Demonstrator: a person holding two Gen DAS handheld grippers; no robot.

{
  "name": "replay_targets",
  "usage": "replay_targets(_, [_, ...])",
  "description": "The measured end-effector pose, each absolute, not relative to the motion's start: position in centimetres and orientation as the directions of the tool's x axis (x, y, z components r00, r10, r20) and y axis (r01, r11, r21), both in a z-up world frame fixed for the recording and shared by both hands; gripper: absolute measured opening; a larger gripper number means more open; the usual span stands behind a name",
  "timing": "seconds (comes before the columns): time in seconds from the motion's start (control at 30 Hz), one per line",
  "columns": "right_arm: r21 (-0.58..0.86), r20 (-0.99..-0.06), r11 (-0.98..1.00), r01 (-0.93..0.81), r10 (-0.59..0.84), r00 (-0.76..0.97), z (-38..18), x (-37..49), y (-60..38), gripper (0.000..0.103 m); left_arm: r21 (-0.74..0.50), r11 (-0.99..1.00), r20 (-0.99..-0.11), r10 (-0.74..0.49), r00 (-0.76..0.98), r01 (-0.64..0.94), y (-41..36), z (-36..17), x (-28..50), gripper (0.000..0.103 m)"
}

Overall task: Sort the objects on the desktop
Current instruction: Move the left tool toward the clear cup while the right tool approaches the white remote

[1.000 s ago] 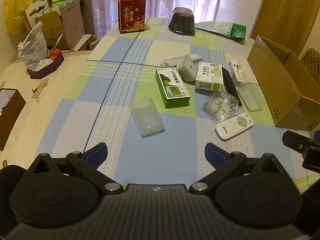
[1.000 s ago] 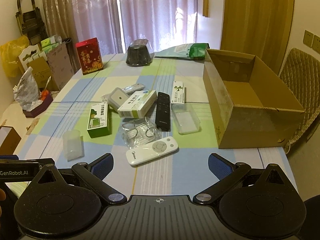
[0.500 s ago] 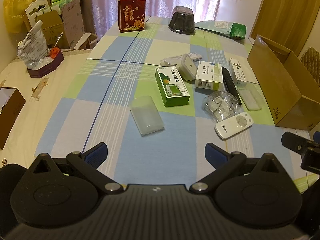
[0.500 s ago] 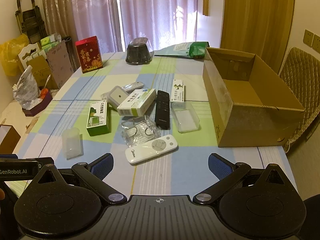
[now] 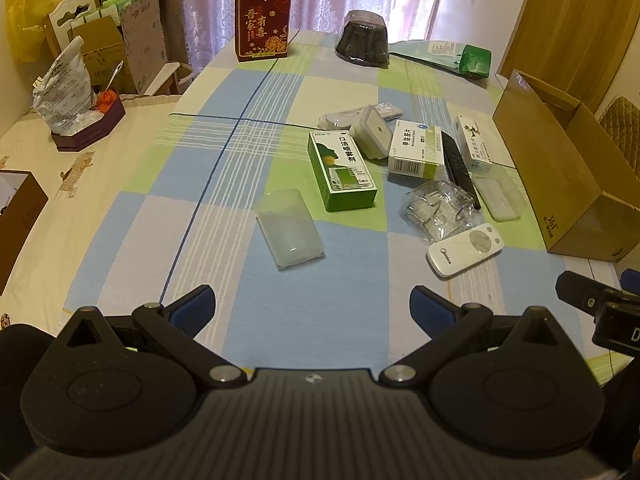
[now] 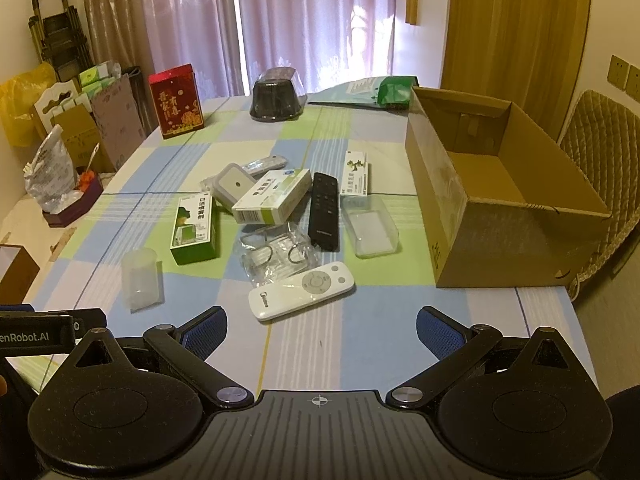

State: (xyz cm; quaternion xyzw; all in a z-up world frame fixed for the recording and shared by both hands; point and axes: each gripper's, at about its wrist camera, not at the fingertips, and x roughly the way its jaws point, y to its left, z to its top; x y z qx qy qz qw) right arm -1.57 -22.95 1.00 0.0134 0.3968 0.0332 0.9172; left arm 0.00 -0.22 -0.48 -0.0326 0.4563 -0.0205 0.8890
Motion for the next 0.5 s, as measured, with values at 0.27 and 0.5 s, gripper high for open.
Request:
replay_targets(0.27, [0.054, -0.736, 0.997, -0.046, 0.071, 0.673, 0.72, -1.44, -23.05, 0.103, -0.075, 0.997, -0.814, -0.066, 0.577, 0.007, -0.27, -0.61, 0.14, 0.102])
replay_targets(0.5, [0.053, -0.747, 0.998, -0.042, 0.067, 0.662, 0.35, -1.34, -23.19, 0.103, -0.077, 0.997, -0.817, -0.066, 0.573, 0.005, -0.23, -0.68, 0.18, 0.102])
